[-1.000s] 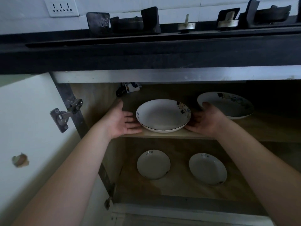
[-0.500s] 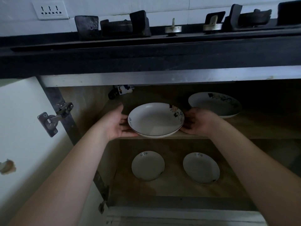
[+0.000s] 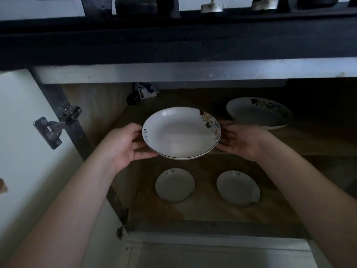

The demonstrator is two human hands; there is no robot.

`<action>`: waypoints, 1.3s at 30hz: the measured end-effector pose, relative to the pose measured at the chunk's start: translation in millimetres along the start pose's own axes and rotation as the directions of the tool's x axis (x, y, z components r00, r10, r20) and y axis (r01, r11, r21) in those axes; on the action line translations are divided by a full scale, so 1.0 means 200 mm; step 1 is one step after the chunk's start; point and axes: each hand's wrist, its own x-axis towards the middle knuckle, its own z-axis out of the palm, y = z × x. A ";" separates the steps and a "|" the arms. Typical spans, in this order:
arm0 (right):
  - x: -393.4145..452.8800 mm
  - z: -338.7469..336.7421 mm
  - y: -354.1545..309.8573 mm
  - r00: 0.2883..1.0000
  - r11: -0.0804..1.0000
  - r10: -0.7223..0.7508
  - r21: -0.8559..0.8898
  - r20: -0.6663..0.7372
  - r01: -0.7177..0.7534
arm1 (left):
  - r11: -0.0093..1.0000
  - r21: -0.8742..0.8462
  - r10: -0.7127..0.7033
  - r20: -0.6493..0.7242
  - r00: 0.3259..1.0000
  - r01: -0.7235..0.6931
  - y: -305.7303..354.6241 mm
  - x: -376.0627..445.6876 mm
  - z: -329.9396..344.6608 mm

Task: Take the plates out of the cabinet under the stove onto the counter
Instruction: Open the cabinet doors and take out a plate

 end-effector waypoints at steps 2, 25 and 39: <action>0.00 0.03 0.01 0.999 1.000 0.020 0.008 0.026 -0.020 | 1.000 0.002 0.005 -0.072 0.997 -0.005 0.00 0.00 -0.02; -1.19 0.15 -0.19 0.895 0.900 0.411 -0.077 -0.172 -0.428 | 0.929 -0.014 -0.367 -0.146 0.919 0.369 0.23 -1.22 -0.11; -2.02 0.35 -0.43 0.968 0.890 0.185 -0.388 -0.168 -0.237 | 0.946 -0.025 -0.323 -0.172 0.931 0.323 0.65 -2.03 -0.24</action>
